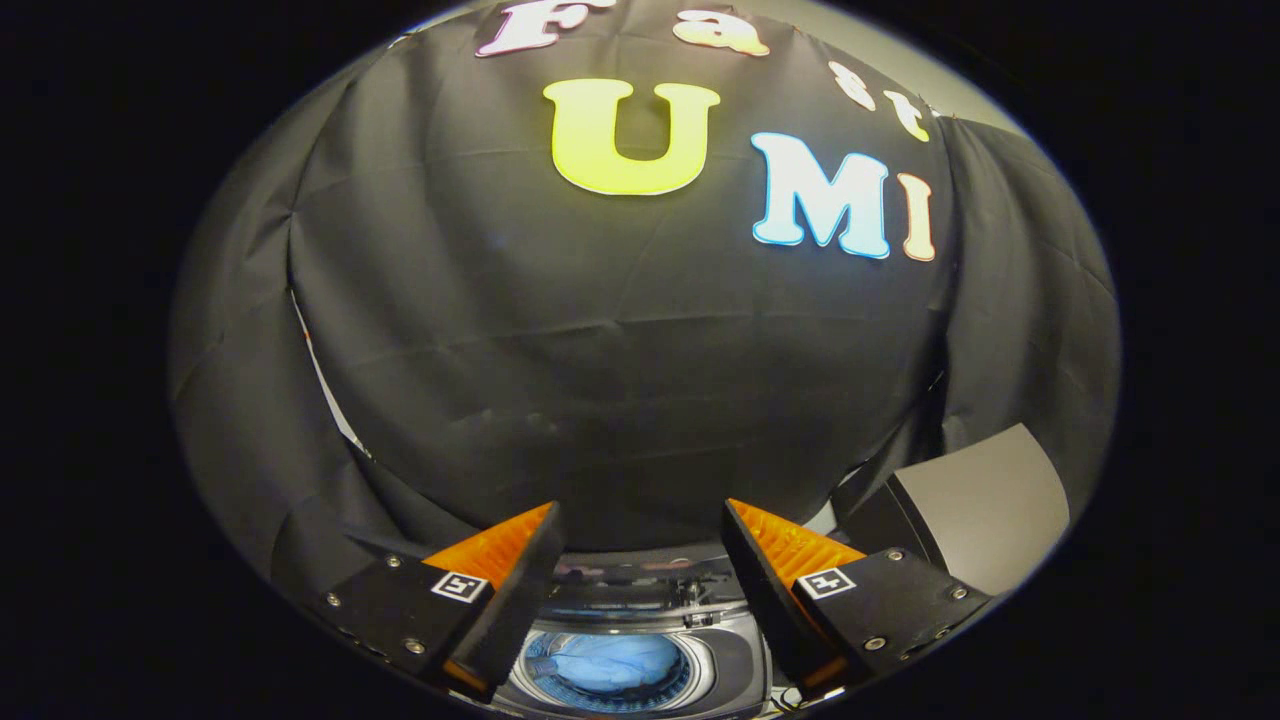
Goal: Put the clothes into the washing machine and then close the washing machine lid.
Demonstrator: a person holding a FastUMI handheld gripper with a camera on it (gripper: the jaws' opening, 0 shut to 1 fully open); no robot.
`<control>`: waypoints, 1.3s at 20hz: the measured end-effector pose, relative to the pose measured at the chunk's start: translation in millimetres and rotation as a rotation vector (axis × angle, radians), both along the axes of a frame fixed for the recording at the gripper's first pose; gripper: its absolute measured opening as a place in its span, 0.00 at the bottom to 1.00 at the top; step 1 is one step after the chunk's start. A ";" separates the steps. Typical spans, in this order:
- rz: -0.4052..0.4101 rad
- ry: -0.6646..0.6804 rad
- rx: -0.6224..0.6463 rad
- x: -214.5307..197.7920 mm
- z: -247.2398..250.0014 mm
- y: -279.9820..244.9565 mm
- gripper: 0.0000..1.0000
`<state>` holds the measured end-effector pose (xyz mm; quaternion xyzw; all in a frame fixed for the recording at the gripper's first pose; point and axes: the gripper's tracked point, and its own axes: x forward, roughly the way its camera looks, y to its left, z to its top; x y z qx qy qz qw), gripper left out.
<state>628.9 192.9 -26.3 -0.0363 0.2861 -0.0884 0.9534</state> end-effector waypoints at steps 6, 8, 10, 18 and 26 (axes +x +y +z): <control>0.033 0.100 0.040 24.6 -35.5 -3.0 0.96; 0.030 0.140 0.042 21.5 -51.5 -3.1 0.96; 0.012 0.133 0.055 22.0 -54.5 -3.0 0.97; 0.033 0.076 0.051 17.6 -53.3 -2.5 0.98; 0.031 0.073 0.047 -8.4 -53.8 2.9 0.97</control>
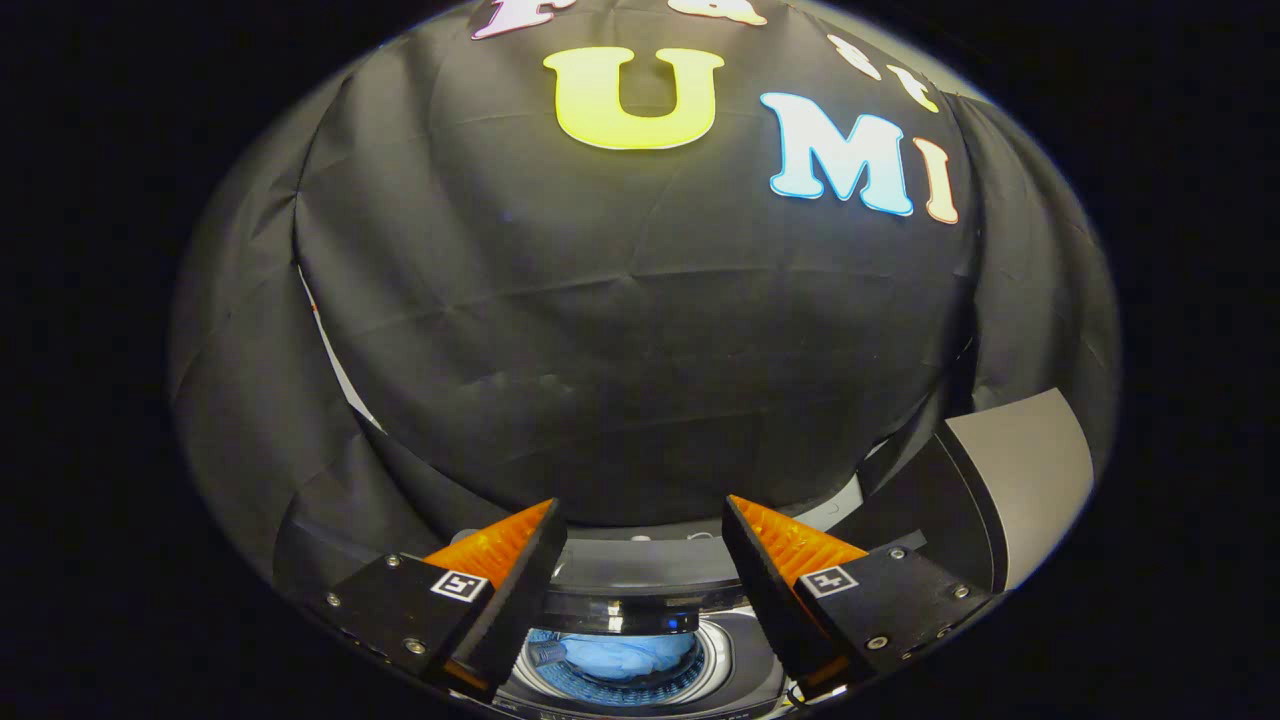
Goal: Put the clothes into the washing machine and then close the washing machine lid.
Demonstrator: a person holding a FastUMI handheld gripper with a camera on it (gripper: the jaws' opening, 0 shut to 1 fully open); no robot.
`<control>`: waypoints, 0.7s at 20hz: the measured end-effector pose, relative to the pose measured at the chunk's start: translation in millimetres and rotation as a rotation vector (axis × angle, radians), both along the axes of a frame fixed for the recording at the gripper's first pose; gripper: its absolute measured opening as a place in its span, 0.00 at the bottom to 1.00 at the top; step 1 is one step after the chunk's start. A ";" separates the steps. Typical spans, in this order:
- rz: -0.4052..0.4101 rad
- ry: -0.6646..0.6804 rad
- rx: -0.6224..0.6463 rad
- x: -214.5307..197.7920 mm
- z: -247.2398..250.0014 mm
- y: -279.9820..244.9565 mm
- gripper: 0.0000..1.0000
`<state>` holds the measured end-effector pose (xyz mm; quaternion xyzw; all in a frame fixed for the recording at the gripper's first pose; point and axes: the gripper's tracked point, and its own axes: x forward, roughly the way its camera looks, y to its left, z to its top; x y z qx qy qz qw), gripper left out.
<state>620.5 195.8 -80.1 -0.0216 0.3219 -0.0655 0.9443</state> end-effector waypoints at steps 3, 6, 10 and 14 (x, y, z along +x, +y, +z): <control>0.002 -0.007 -0.001 -11.7 0.2 4.5 0.97; 0.001 -0.016 -0.002 -20.0 -2.2 4.2 0.97; 0.002 -0.019 -0.004 -29.9 -4.5 5.8 0.97; 0.006 -0.024 -0.006 -40.5 -6.4 7.7 0.97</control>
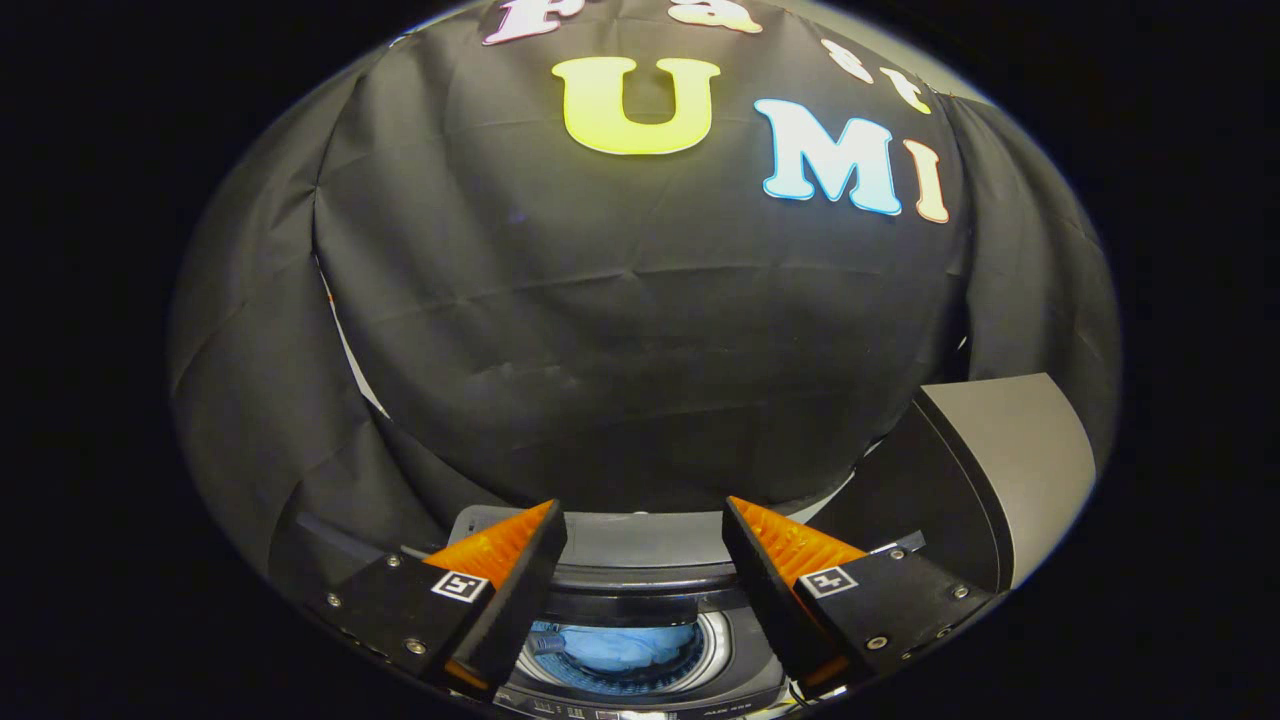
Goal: Put the clothes into the washing machine and then close the washing machine lid.
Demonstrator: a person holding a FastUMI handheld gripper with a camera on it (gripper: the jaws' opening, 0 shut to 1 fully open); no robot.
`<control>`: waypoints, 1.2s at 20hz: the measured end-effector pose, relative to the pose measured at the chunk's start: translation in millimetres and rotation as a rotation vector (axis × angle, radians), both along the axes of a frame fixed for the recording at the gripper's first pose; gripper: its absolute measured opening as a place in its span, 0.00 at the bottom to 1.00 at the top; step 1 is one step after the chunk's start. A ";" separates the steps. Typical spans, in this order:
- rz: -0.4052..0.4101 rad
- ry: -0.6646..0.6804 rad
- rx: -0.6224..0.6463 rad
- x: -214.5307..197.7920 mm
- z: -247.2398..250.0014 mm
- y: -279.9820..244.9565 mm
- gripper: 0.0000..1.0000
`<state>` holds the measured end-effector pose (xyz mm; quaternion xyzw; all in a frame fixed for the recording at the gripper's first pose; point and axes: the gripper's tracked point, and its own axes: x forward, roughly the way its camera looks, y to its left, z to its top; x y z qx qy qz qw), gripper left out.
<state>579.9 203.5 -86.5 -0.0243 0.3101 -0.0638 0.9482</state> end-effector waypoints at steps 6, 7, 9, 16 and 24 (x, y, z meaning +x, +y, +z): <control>-0.001 0.005 0.000 -13.8 -4.6 0.2 0.97; -0.002 0.003 0.000 -18.0 -5.5 0.8 0.97; -0.005 0.003 0.001 -29.5 -8.7 1.3 0.97; -0.015 0.015 -0.004 -104.1 -53.9 8.8 0.96; -0.001 -0.085 -0.021 -136.1 -37.9 32.0 0.96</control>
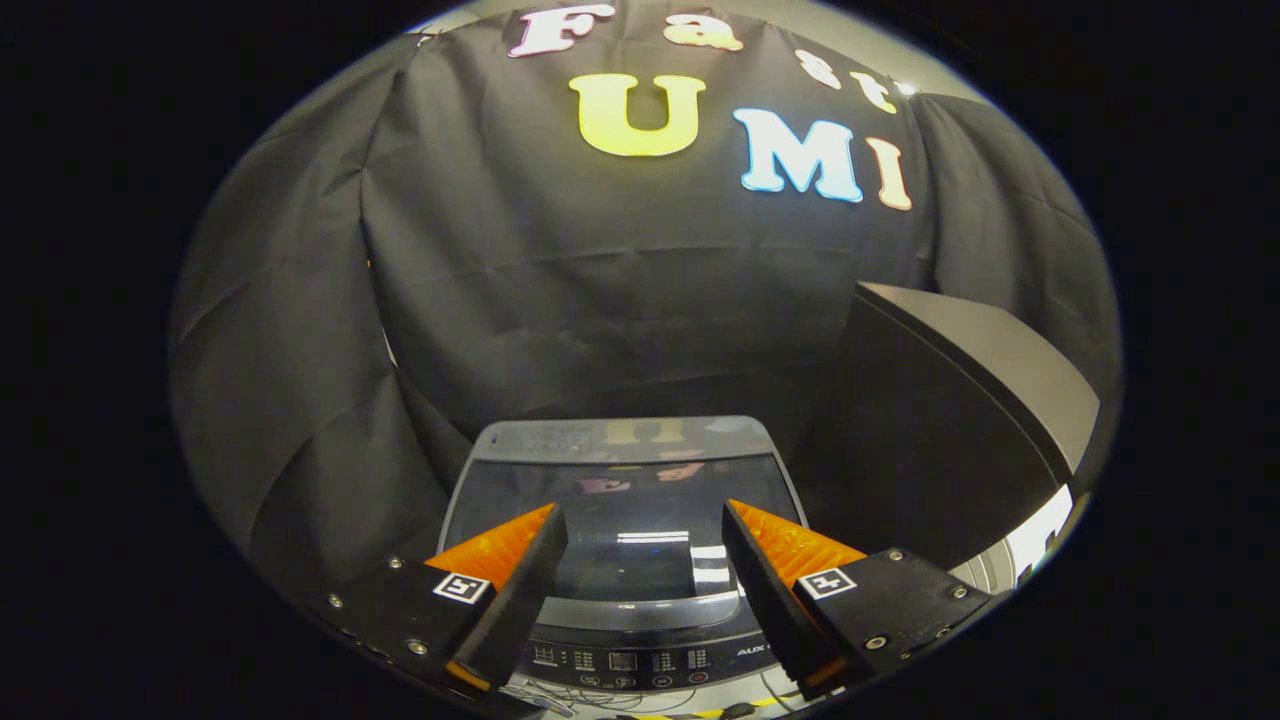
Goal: Put the clothes into the washing machine and then close the washing machine lid.
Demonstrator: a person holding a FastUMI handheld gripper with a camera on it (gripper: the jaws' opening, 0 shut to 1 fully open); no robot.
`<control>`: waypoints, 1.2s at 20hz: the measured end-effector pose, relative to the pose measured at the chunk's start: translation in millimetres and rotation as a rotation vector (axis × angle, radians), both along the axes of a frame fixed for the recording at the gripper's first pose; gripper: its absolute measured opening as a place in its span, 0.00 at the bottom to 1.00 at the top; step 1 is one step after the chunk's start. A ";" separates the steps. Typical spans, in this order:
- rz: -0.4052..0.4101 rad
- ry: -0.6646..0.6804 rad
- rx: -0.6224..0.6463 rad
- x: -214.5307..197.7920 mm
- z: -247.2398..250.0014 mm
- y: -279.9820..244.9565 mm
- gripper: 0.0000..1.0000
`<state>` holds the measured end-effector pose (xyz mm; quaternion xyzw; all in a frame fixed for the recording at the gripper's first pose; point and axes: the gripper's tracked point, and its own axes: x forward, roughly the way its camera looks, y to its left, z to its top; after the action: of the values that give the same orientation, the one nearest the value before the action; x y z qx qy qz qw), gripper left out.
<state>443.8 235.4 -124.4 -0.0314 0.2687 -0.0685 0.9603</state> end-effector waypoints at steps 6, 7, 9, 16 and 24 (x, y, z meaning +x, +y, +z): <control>0.034 -0.123 -0.026 -86.4 20.6 -19.6 0.97; 0.034 -0.137 -0.030 -108.8 23.0 -28.2 0.97; 0.038 -0.159 -0.039 -155.1 27.7 -46.8 0.97; 0.106 -0.222 -0.014 -317.3 34.1 -129.8 0.97; 0.161 -0.299 0.006 -418.9 76.6 -236.5 0.97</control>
<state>24.9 -1.1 -47.7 -0.0395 0.1197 0.0055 0.9920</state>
